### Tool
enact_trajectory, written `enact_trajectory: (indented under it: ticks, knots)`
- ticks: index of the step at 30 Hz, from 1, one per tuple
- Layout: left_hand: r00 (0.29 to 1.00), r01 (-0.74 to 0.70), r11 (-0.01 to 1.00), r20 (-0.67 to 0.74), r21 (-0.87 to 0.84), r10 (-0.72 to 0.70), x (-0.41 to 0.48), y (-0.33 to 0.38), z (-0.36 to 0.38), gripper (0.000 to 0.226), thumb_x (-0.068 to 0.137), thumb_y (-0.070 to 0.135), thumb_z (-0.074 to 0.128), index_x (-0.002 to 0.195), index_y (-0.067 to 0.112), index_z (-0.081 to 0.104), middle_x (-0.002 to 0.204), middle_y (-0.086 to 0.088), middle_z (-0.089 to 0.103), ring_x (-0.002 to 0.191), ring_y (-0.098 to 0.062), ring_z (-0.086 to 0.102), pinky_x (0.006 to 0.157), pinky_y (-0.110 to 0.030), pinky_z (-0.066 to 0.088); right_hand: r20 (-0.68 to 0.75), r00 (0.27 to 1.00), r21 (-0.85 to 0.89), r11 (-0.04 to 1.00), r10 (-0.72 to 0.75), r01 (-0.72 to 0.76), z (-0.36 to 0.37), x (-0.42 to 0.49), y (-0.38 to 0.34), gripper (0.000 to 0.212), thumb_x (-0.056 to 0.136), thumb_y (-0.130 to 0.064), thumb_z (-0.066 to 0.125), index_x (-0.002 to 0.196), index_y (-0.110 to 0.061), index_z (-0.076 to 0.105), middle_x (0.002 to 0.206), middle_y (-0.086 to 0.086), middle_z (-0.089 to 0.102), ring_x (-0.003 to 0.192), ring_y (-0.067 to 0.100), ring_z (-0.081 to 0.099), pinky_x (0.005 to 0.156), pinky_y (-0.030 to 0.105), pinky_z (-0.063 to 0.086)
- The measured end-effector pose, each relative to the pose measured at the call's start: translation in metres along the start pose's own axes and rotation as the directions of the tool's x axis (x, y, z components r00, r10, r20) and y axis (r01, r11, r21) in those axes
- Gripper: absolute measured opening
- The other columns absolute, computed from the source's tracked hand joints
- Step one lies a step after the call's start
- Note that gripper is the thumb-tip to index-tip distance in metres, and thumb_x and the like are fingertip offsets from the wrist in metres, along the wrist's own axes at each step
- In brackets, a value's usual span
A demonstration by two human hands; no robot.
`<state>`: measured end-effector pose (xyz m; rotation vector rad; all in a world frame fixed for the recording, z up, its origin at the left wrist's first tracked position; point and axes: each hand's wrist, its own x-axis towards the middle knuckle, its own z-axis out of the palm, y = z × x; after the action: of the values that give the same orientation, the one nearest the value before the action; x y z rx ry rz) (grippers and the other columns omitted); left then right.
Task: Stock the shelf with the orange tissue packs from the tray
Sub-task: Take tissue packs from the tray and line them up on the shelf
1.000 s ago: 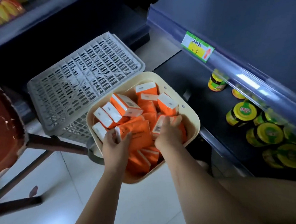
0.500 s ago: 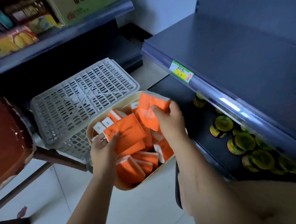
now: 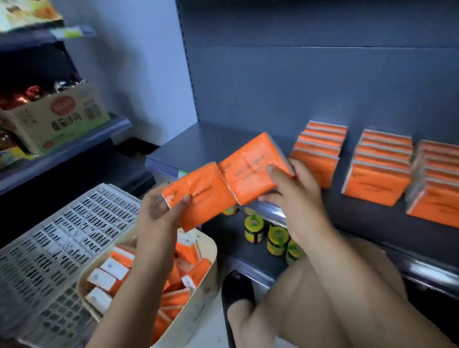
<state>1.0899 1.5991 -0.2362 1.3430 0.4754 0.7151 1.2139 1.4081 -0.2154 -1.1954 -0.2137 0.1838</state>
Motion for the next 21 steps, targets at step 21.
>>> enact_trajectory:
  ticks: [21]
  knots:
    - [0.548,-0.173,0.985,0.832,0.009,0.089,-0.164,0.012,0.339,0.036,0.088,-0.008,0.073,0.113,0.014,0.061,0.089,-0.003,0.075,0.086,-0.017,0.07,0.084,-0.039,0.057,-0.308,0.924,-0.476,0.877,-0.229,0.059,-0.381,-0.169,-0.195,0.059,0.059,0.009,0.084,0.108,-0.016,0.062,0.082,-0.005,0.071,0.079,0.011,0.067,0.072,0.028,0.056]
